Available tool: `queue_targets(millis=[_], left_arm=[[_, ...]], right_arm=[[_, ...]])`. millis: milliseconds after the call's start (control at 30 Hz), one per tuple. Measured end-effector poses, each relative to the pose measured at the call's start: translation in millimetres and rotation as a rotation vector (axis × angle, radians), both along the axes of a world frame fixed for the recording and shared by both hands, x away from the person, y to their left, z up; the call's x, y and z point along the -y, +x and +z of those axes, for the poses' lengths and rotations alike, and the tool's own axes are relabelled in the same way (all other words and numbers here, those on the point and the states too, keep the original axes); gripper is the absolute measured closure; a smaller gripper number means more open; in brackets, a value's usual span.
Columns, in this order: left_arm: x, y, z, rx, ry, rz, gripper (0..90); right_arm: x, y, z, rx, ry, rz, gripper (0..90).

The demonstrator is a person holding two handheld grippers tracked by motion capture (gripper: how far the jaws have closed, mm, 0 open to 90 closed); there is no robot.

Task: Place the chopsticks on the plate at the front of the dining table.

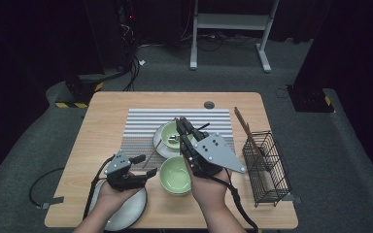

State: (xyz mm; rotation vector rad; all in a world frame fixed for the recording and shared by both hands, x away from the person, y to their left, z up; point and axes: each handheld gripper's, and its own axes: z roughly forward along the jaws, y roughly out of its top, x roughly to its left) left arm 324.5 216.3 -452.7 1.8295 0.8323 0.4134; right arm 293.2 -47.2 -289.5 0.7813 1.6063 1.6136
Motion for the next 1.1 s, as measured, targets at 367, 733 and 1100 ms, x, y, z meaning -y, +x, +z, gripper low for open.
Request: queue_targets(millis=[367,733,1100], left_arm=[[3.5,-6.3,-0.4,0.055,0.01,0.002,42.0],[19.9,-2.7,0.9,0.061,-0.014,-0.027,48.1],[29.6,-3.1,-2.9,0.093,-0.019,-0.052,57.3]], right_arm=[[-7.8,-5.6,0.0,0.003,0.01,0.024,83.1],[-15.5,-10.0,-3.3,-0.012,0.026,0.054,83.0],[-20.8,-12.4,-6.2,-0.042,0.07,0.112,83.0]])
